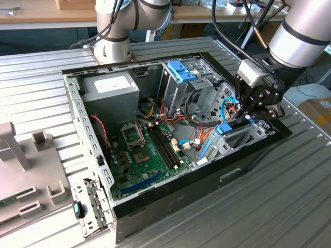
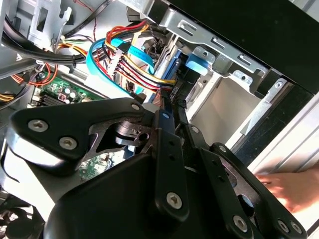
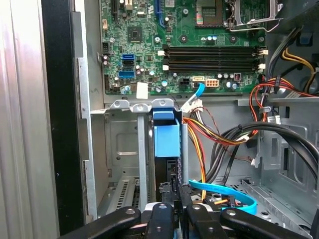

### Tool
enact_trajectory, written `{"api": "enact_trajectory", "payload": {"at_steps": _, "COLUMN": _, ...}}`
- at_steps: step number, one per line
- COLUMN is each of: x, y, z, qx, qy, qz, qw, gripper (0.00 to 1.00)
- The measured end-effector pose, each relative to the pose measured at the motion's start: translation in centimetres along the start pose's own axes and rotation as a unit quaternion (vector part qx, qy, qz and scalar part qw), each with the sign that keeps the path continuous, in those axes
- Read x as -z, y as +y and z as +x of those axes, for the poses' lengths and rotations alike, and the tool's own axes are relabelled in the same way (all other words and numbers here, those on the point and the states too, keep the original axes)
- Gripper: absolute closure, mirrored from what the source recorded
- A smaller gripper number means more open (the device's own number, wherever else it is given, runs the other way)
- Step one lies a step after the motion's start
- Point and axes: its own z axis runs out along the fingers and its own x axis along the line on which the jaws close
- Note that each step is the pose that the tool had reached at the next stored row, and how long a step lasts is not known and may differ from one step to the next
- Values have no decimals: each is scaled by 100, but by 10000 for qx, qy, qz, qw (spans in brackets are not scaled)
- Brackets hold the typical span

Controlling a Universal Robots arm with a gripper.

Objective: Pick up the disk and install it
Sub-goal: 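Insert the first disk wire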

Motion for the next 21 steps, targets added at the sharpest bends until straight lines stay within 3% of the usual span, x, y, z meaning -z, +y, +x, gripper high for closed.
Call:
{"api": "enact_trajectory", "payload": {"at_steps": 7, "x": 23, "y": 2, "z": -23, "qx": 18, "qy": 0, "qz": 4, "qw": 10000, "gripper": 84}}
{"api": "enact_trajectory", "payload": {"at_steps": 9, "x": 14, "y": 4, "z": -45, "qx": 40, "qy": 31, "qz": 4, "qw": 10000, "gripper": 84}}
{"api": "enact_trajectory", "payload": {"at_steps": 11, "x": 10, "y": 4, "z": -52, "qx": 108, "qy": 121, "qz": 5, "qw": 9999, "gripper": 84}}
{"api": "enact_trajectory", "payload": {"at_steps": 15, "x": 9, "y": 5, "z": -81, "qx": 132, "qy": 125, "qz": 5, "qw": 9998, "gripper": 84}}
{"api": "enact_trajectory", "payload": {"at_steps": 18, "x": 7, "y": 5, "z": -82, "qx": 139, "qy": 161, "qz": 6, "qw": 9998, "gripper": 84}}
{"api": "enact_trajectory", "payload": {"at_steps": 21, "x": 5, "y": 6, "z": -81, "qx": 140, "qy": 172, "qz": 6, "qw": 9998, "gripper": 84}}
